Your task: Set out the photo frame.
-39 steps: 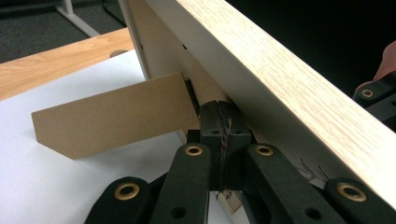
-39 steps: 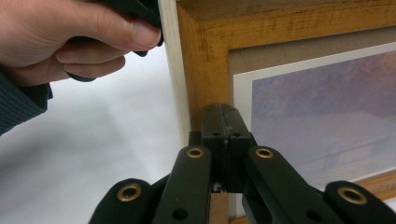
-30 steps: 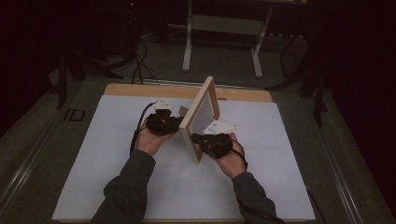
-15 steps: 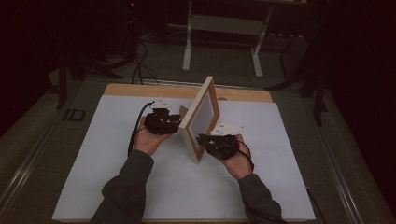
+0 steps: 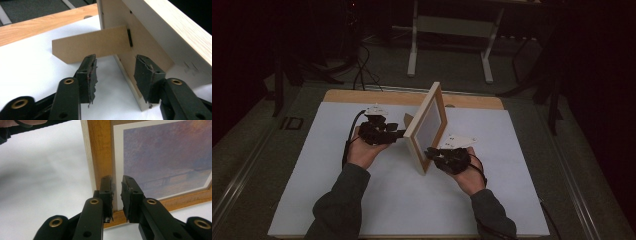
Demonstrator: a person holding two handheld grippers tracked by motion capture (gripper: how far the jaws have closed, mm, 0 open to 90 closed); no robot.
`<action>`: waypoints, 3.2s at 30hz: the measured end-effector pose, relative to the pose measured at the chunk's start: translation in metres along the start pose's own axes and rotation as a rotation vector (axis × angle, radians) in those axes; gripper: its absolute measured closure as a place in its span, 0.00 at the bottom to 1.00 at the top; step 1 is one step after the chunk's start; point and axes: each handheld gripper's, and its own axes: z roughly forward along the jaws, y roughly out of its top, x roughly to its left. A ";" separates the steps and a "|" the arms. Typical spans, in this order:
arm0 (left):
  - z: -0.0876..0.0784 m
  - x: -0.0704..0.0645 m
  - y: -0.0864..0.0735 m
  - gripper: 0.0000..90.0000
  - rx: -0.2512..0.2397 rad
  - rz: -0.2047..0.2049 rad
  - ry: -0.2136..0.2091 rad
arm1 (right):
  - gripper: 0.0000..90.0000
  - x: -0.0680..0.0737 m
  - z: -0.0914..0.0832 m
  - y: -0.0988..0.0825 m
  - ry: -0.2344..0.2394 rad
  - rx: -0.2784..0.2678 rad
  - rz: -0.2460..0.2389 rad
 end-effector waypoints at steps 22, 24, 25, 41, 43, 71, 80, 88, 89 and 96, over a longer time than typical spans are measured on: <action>-0.015 -0.030 -0.017 0.37 0.078 0.080 -0.041 | 0.85 -0.010 -0.009 -0.009 -0.024 -0.003 0.031; -0.015 -0.033 -0.016 0.37 0.068 0.083 -0.031 | 0.85 -0.010 -0.009 -0.009 -0.023 -0.006 0.032; -0.015 -0.034 -0.016 0.36 0.057 0.081 -0.026 | 0.85 -0.010 -0.009 -0.009 -0.022 -0.006 0.034; -0.002 -0.057 -0.003 0.43 -0.037 0.067 0.039 | 0.84 -0.013 -0.010 -0.013 -0.024 -0.002 0.039; -0.001 -0.059 -0.002 0.46 -0.047 0.057 0.039 | 0.84 -0.014 -0.010 -0.014 -0.024 -0.002 0.041; 0.002 -0.068 0.003 0.68 -0.132 -0.039 0.140 | 0.83 -0.016 -0.011 -0.019 -0.023 -0.001 0.050; 0.000 -0.064 0.004 0.72 -0.129 -0.053 0.158 | 0.83 -0.017 -0.012 -0.019 -0.026 0.001 0.052; -0.002 -0.057 0.003 0.76 -0.130 -0.083 0.152 | 0.82 -0.017 -0.013 -0.019 -0.028 -0.003 0.051; -0.002 -0.056 0.003 0.76 -0.130 -0.086 0.149 | 0.82 -0.018 -0.013 -0.019 -0.028 -0.004 0.050; -0.004 -0.046 0.003 0.77 -0.132 -0.111 0.111 | 0.81 -0.019 -0.014 -0.019 -0.033 -0.007 0.057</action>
